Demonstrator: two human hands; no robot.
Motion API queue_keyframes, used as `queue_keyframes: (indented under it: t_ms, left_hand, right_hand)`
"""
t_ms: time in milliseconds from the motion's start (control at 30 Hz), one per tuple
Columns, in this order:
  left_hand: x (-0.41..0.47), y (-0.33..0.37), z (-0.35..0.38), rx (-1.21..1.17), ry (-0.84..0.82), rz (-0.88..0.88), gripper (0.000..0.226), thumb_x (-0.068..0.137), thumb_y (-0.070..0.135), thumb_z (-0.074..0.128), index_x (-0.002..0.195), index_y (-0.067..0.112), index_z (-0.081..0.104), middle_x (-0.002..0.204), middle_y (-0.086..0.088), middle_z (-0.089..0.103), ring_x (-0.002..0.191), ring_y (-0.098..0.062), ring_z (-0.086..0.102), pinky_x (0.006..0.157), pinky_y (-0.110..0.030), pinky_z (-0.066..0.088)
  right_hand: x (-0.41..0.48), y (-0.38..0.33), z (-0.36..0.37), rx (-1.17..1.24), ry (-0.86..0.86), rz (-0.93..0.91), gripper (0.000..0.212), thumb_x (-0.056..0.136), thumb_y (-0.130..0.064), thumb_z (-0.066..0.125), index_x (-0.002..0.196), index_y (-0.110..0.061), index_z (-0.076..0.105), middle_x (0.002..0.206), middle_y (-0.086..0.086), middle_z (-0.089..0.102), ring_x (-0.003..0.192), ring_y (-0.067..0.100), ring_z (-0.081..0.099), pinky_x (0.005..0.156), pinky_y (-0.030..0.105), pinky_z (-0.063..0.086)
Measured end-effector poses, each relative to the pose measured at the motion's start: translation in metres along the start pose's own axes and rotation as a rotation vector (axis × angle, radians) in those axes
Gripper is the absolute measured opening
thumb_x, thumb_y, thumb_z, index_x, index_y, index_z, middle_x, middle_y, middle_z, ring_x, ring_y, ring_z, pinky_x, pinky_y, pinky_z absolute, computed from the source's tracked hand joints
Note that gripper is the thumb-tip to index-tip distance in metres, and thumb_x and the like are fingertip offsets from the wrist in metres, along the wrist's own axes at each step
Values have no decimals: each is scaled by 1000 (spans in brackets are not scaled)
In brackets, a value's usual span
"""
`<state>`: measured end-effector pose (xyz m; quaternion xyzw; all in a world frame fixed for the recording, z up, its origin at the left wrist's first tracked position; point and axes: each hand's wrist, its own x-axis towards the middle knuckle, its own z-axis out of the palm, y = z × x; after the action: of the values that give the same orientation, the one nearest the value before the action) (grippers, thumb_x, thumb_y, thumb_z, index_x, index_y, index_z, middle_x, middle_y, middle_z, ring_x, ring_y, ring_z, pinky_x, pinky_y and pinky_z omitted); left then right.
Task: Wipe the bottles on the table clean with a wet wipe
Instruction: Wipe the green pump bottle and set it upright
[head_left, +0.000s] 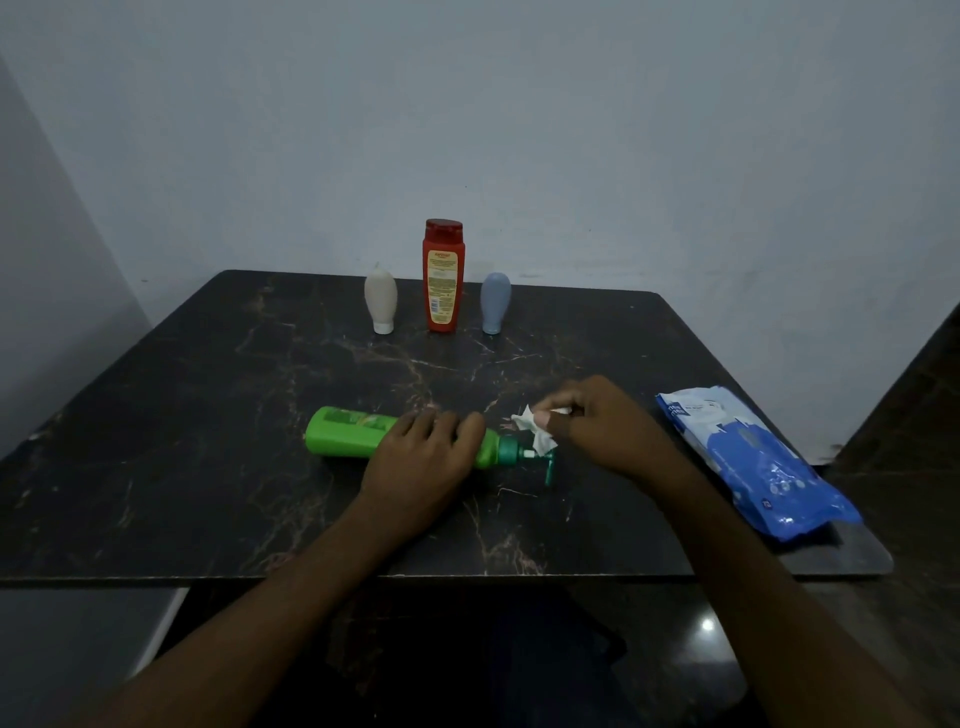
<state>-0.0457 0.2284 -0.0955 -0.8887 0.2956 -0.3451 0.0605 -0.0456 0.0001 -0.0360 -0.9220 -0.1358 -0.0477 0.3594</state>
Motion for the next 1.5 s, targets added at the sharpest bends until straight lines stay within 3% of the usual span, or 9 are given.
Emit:
queue_keyframes:
  t_ms: [133, 233, 400, 533, 633, 933, 1133, 1333, 1500]
  left_hand:
    - [1, -1, -2, -12, -61, -25, 49, 76, 26, 78, 111, 11, 49, 90, -14, 69, 77, -34, 68, 72, -44, 55]
    - [-1, -1, 0, 16, -19, 19, 40, 80, 24, 74, 111, 8, 54, 91, -15, 69, 76, -33, 67, 70, -44, 53]
    - [-4, -4, -1, 31, 22, 47, 38, 81, 19, 70, 114, 1, 66, 104, -20, 69, 87, -36, 68, 75, -47, 53]
    - [-7, -4, -1, -33, 16, 4, 43, 81, 16, 73, 120, 0, 64, 112, -22, 68, 97, -38, 66, 80, -51, 51]
    - [-5, -3, -2, -63, -6, -51, 52, 75, 16, 80, 122, -1, 64, 116, -23, 67, 102, -40, 66, 83, -52, 50]
    - [-4, -3, -1, -66, -8, -87, 49, 85, 14, 58, 131, -1, 59, 130, -23, 62, 115, -40, 61, 90, -53, 47]
    - [-4, -4, -1, -44, -19, -12, 57, 79, 19, 74, 130, 1, 59, 128, -22, 64, 112, -39, 63, 87, -53, 48]
    - [-5, -6, 0, -67, 31, 0, 55, 72, 24, 84, 120, 4, 65, 116, -19, 68, 99, -37, 66, 83, -49, 51]
    - [-5, -10, -1, -143, 51, -85, 57, 62, 38, 89, 105, 10, 64, 99, -12, 66, 79, -30, 64, 72, -40, 49]
  right_hand:
    - [6, -18, 12, -125, -145, -50, 18, 93, -24, 63, 106, -21, 75, 84, -14, 65, 72, 0, 56, 60, 10, 36]
    - [16, -29, 22, -200, -168, 23, 16, 91, -20, 63, 101, -15, 75, 92, 1, 70, 78, 7, 60, 60, 18, 43]
    - [36, -33, 17, -177, -362, 250, 20, 91, -14, 49, 77, -5, 60, 71, 5, 54, 65, 18, 51, 61, 33, 46]
    - [24, -18, 12, 522, -500, 526, 22, 87, 5, 37, 94, 1, 58, 86, 18, 65, 79, 28, 61, 71, 35, 48]
    - [8, -6, 23, 929, -506, 630, 26, 90, -4, 30, 99, 0, 54, 83, 17, 63, 67, 22, 55, 65, 33, 44]
    - [-20, 3, 54, 1633, -492, 696, 41, 84, -13, 27, 102, 3, 60, 73, 9, 54, 61, 14, 46, 63, 28, 38]
    - [-7, -4, 27, 1144, -377, 719, 32, 98, -12, 29, 104, -1, 59, 79, 16, 65, 64, 18, 57, 62, 30, 47]
    - [-3, -23, 12, 292, -152, 276, 14, 91, -23, 65, 93, -14, 76, 90, 3, 74, 79, 14, 66, 66, 24, 48]
    - [-16, -47, 20, -234, -13, -90, 18, 93, -24, 62, 108, -21, 71, 104, -5, 60, 93, 11, 55, 82, 28, 45]
